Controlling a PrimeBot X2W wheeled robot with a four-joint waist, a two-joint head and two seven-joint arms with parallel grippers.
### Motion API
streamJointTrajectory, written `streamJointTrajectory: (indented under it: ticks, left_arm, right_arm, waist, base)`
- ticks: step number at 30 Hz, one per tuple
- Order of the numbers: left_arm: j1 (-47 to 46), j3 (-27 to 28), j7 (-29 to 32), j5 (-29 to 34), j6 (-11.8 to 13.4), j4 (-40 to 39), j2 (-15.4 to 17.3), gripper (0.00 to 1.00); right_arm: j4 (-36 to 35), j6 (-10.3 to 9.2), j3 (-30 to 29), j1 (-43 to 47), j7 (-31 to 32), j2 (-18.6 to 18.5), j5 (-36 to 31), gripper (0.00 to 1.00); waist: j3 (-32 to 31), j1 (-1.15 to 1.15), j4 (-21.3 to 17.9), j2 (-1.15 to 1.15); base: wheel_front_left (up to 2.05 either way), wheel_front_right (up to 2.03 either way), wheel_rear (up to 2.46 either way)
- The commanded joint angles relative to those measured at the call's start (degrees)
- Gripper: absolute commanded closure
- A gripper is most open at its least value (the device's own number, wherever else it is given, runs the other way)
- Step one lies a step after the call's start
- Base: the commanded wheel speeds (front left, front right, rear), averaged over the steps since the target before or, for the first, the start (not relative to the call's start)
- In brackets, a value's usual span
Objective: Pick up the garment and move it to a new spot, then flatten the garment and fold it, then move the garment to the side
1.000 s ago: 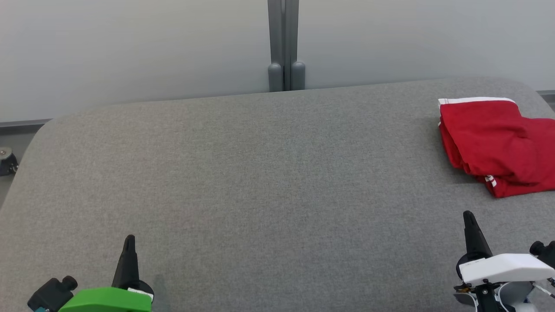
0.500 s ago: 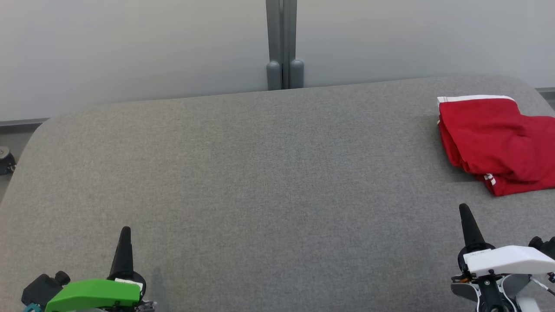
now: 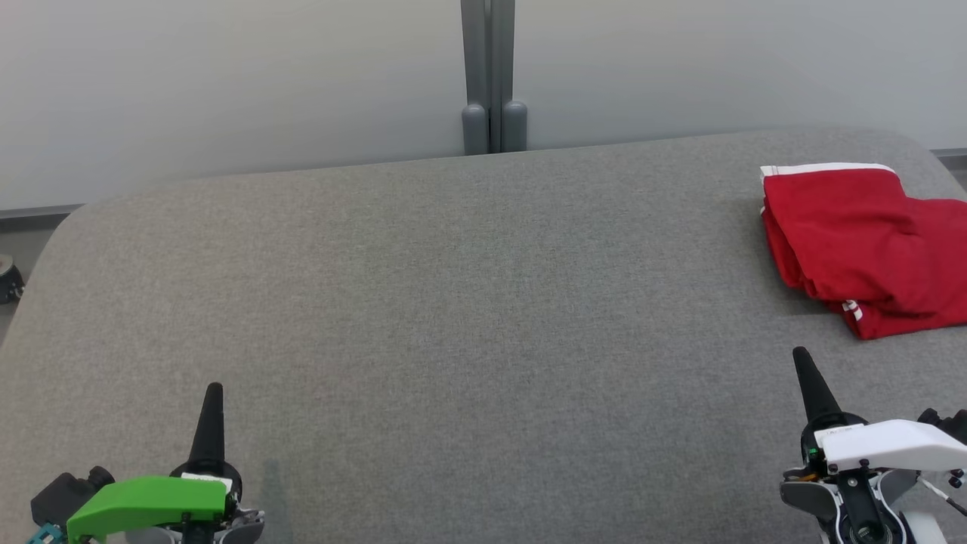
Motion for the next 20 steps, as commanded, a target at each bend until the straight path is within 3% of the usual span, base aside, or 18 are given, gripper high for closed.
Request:
streamJointTrajectory:
  ticks: [1,20]
  left_arm:
    - [-1.55,0.45,0.35,-1.44,-0.23,-0.40,0.38,1.00]
    - [-3.12,1.55,2.82,-10.00,-0.28,-0.28,0.26,1.00]
  right_arm:
    - [-0.17,-0.01,0.03,-1.17,0.39,-0.36,1.61,1.00]
    - [0.19,0.00,0.24,-2.52,2.77,-0.37,11.07,1.00]
  waist:
    - [0.03,0.00,-0.03,0.00]
    - [0.40,0.00,-0.34,0.00]
  base:
    - [0.00,0.00,0.00]
    - [0.00,0.00,0.00]
